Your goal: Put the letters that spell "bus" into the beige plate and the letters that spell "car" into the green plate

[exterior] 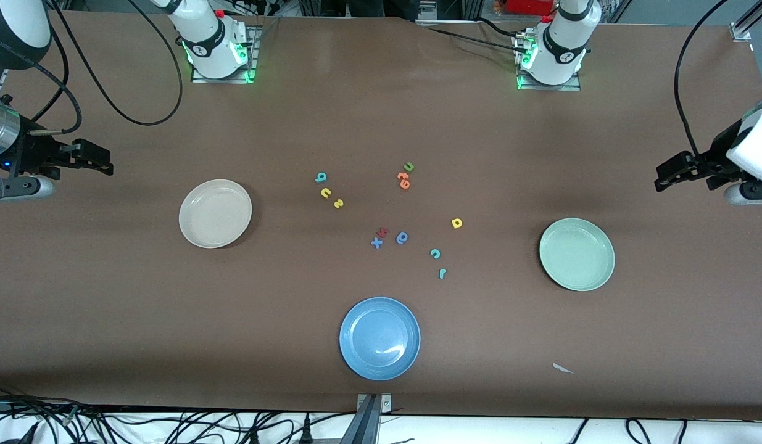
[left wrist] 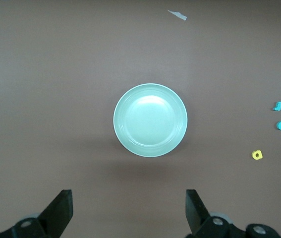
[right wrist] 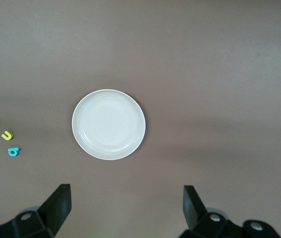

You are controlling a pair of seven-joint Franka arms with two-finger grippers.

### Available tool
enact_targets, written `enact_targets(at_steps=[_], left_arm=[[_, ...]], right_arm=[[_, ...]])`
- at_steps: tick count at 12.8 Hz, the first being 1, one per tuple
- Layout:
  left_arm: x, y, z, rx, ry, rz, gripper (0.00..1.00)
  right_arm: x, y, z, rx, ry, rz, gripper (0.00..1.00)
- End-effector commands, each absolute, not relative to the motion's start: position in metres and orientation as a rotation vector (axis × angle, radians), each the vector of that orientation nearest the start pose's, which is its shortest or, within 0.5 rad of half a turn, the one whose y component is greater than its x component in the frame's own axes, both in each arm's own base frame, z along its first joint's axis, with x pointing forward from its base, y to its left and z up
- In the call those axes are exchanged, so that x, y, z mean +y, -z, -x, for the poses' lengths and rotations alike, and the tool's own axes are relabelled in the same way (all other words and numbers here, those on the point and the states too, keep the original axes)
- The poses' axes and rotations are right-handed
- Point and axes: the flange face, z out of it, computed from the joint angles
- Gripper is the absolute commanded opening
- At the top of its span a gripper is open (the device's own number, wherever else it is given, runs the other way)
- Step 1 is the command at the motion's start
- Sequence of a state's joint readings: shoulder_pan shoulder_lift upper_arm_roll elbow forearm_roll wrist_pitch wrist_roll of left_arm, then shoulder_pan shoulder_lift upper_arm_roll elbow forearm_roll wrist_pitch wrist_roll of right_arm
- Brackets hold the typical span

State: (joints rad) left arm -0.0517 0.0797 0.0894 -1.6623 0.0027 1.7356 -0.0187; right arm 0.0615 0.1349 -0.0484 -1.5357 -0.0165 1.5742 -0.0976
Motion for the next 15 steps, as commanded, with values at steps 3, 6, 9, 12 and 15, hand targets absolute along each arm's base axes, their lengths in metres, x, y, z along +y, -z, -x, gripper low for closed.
enact_targets(at_steps=[3, 6, 9, 12, 15], left_arm=[[0.021, -0.471, -0.643, -0.120, -0.160, 3.147, 1.00], [-0.010, -0.414, -0.656, -0.133, -0.278, 3.258, 1.00], [-0.081, -0.350, -0.670, -0.163, -0.264, 3.235, 1.00], [-0.170, -0.299, -0.657, -0.384, -0.231, 3.177, 1.00], [-0.244, -0.272, -0.632, -0.500, -0.164, 3.155, 1.00]], right_arm=[[0.008, -0.570, -0.595, -0.157, -0.138, 3.142, 1.00], [0.008, -0.570, -0.595, -0.157, -0.138, 3.142, 1.00], [0.008, -0.570, -0.595, -0.157, -0.138, 3.142, 1.00], [0.006, -0.566, -0.600, -0.155, -0.116, 3.144, 1.00], [0.007, -0.565, -0.601, -0.155, -0.109, 3.145, 1.00]])
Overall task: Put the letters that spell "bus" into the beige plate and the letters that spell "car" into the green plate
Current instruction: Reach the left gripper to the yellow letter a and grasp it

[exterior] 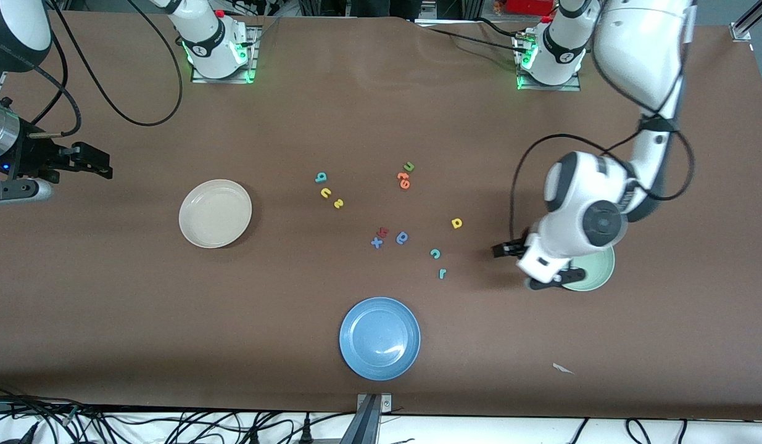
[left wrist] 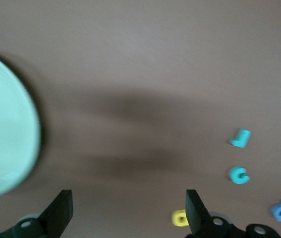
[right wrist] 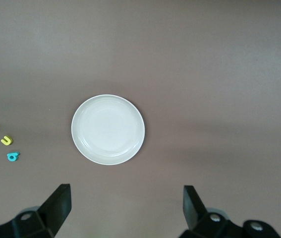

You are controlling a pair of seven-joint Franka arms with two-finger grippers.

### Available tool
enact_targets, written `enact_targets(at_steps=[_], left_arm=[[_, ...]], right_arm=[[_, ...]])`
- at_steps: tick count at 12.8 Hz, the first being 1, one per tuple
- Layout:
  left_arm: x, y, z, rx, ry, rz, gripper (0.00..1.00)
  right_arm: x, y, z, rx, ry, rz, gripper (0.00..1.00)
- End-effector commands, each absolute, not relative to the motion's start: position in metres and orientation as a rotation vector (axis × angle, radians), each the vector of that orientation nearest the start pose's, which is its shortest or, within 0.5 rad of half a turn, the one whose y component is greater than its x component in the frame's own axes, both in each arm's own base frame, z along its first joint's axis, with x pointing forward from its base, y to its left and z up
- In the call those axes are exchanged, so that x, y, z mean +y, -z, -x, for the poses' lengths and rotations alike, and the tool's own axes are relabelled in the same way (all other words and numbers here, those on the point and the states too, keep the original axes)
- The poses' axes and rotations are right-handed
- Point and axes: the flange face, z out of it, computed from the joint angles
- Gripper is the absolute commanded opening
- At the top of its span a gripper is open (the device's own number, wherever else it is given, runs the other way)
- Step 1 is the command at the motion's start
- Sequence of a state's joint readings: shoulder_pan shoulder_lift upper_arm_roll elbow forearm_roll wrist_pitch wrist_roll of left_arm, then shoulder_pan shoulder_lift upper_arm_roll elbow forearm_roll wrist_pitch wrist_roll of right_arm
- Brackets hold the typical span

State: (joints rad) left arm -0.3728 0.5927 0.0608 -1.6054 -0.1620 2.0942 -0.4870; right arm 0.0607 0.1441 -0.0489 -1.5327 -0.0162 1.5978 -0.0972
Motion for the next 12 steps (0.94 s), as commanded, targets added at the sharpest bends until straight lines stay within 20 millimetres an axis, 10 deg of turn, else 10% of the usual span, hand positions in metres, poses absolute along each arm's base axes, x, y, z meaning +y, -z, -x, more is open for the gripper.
enact_targets(at_steps=[1, 7, 12], left_arm=[[-0.264, -0.256, -0.618, -0.513, -0.138, 3.153, 1.00], [-0.312, -0.184, -0.535, -0.573, -0.036, 3.140, 1.00], [-0.314, -0.171, -0.520, -0.583, -0.047, 3.093, 0.77]], right_arm=[[0.007, -0.564, -0.601, -0.160, -0.114, 3.143, 1.00], [0.008, -0.568, -0.597, -0.191, -0.125, 3.153, 1.00], [0.013, -0.569, -0.596, -0.207, -0.135, 3.151, 1.00]])
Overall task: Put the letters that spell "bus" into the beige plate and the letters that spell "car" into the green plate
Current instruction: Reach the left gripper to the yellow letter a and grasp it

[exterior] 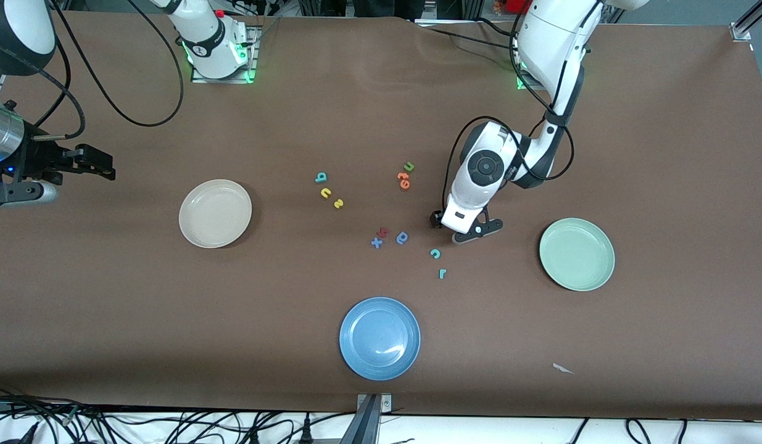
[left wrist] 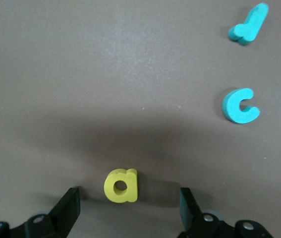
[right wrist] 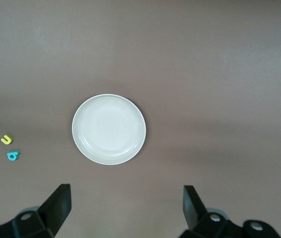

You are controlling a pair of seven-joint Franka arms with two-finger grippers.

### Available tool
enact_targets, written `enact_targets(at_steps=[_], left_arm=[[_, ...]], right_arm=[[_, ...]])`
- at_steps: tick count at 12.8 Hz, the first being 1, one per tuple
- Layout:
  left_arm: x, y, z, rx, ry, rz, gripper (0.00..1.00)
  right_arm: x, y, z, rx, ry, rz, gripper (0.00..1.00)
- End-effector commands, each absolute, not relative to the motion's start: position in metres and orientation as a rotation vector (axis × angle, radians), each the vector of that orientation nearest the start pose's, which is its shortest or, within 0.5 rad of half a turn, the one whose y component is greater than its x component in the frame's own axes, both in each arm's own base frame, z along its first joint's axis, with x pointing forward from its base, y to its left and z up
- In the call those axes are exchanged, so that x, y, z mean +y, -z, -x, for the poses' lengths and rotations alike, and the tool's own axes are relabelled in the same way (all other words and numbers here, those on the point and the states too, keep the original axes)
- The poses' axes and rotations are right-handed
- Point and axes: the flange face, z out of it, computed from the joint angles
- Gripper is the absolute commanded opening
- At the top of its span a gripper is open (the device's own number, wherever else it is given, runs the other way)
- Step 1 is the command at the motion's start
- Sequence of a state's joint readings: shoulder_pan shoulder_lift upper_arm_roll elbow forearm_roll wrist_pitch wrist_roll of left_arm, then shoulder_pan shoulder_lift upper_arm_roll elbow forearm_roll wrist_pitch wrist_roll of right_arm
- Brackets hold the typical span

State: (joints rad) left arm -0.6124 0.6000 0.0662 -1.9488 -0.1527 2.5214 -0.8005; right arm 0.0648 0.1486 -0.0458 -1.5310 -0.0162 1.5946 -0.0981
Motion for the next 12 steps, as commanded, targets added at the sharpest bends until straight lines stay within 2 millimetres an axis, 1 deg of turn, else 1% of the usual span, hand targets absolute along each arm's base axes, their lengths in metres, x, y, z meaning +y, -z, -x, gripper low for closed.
enact_targets(at_steps=[1, 2, 4, 6, 7, 8, 10, 12], left_arm=[[-0.313, -0.171, -0.521, -0.587, -0.046, 3.091, 0.69], [-0.312, -0.173, -0.523, -0.590, -0.042, 3.093, 0.64], [-0.311, -0.173, -0.523, -0.580, -0.037, 3.091, 0.57], [-0.308, -0.174, -0.525, -0.574, -0.029, 3.087, 0.51], [-0.308, -0.174, -0.525, -0.574, -0.029, 3.087, 0.46], [-0.308, -0.173, -0.525, -0.574, -0.030, 3.086, 0.42], [-0.308, -0.171, -0.525, -0.574, -0.032, 3.085, 0.37], [-0.306, -0.169, -0.527, -0.577, -0.032, 3.080, 0.34]], right_arm=[[0.013, -0.571, -0.595, -0.206, -0.126, 3.141, 1.00], [0.015, -0.572, -0.595, -0.216, -0.124, 3.146, 1.00], [0.016, -0.571, -0.595, -0.227, -0.126, 3.139, 1.00], [0.016, -0.569, -0.595, -0.304, -0.136, 3.130, 1.00], [0.016, -0.550, -0.598, -0.309, -0.188, 3.125, 1.00], [0.017, -0.540, -0.599, -0.311, -0.217, 3.122, 1.00], [0.022, -0.538, -0.601, -0.325, -0.205, 3.119, 1.00], [0.036, -0.535, -0.606, -0.330, -0.162, 3.122, 1.00]])
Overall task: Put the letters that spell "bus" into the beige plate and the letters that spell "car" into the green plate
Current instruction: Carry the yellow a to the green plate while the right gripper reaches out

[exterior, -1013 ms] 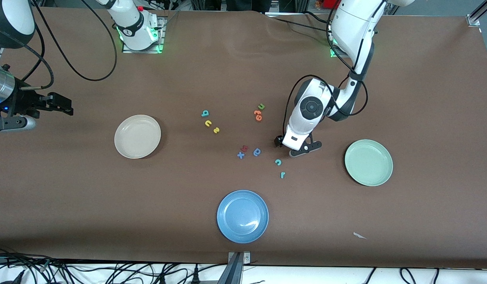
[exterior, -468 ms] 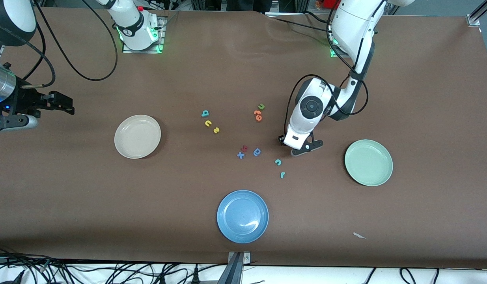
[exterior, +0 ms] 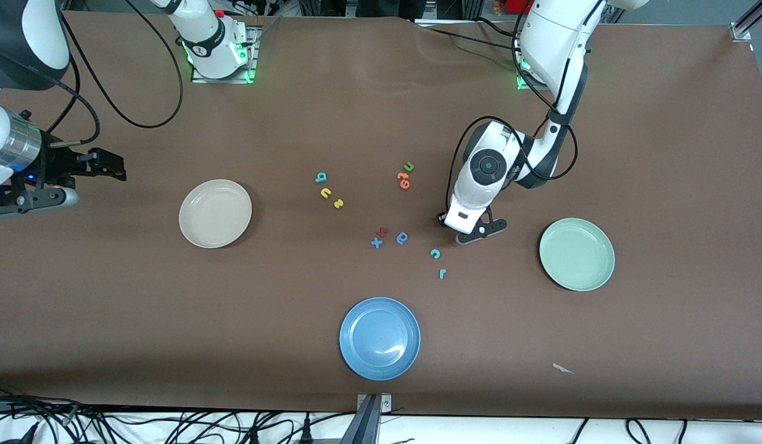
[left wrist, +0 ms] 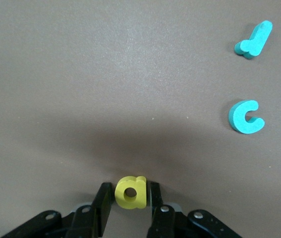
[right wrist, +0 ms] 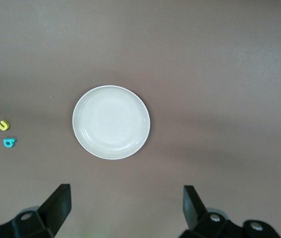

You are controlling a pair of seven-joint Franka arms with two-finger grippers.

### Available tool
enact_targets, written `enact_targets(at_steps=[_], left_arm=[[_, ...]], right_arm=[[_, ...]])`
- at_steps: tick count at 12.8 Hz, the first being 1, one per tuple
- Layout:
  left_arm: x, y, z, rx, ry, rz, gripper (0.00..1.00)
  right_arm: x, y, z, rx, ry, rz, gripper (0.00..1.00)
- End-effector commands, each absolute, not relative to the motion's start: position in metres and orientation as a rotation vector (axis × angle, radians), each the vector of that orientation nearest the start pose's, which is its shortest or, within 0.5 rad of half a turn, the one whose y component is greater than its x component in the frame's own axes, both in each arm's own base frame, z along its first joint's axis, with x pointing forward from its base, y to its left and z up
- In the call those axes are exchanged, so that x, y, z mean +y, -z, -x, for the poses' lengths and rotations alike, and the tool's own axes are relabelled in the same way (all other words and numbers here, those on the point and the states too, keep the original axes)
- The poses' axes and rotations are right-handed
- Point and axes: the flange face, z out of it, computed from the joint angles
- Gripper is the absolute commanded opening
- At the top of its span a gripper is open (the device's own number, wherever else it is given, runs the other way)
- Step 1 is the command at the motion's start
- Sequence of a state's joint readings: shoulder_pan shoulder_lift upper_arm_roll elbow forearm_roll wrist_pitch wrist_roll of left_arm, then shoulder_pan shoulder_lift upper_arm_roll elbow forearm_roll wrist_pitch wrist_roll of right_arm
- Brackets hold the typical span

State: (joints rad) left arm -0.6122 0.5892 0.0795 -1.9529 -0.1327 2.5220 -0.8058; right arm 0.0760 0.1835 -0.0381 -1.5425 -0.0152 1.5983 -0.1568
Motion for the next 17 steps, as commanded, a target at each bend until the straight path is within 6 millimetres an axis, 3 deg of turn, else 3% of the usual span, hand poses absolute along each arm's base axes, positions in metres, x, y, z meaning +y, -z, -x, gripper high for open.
enact_targets(at_steps=[1, 4, 9, 11, 13, 14, 17], left_arm=[[-0.305, -0.169, -0.527, -0.569, -0.028, 3.078, 0.30], [-0.304, -0.169, -0.528, -0.561, -0.024, 3.077, 0.27], [-0.292, -0.176, -0.538, -0.581, -0.016, 3.074, 0.20], [-0.276, -0.188, -0.556, -0.592, 0.005, 3.058, 0.18], [-0.248, -0.210, -0.580, -0.503, -0.037, 3.038, 0.17], [-0.228, -0.221, -0.593, -0.439, -0.087, 3.033, 0.17], [-0.153, -0.241, -0.620, -0.169, -0.202, 3.037, 0.17]], right_arm=[[0.045, -0.527, -0.610, -0.332, -0.148, 3.105, 1.00], [0.069, -0.495, -0.621, -0.202, -0.163, 3.064, 1.00], [0.133, -0.441, -0.618, -0.096, -0.168, 3.055, 1.00], [0.137, -0.423, -0.616, -0.129, -0.215, 3.052, 1.00], [0.141, -0.410, -0.613, -0.169, -0.213, 3.054, 1.00], [0.153, -0.411, -0.612, -0.175, -0.204, 3.049, 1.00], [0.179, -0.399, -0.607, -0.055, -0.193, 3.049, 1.00]])
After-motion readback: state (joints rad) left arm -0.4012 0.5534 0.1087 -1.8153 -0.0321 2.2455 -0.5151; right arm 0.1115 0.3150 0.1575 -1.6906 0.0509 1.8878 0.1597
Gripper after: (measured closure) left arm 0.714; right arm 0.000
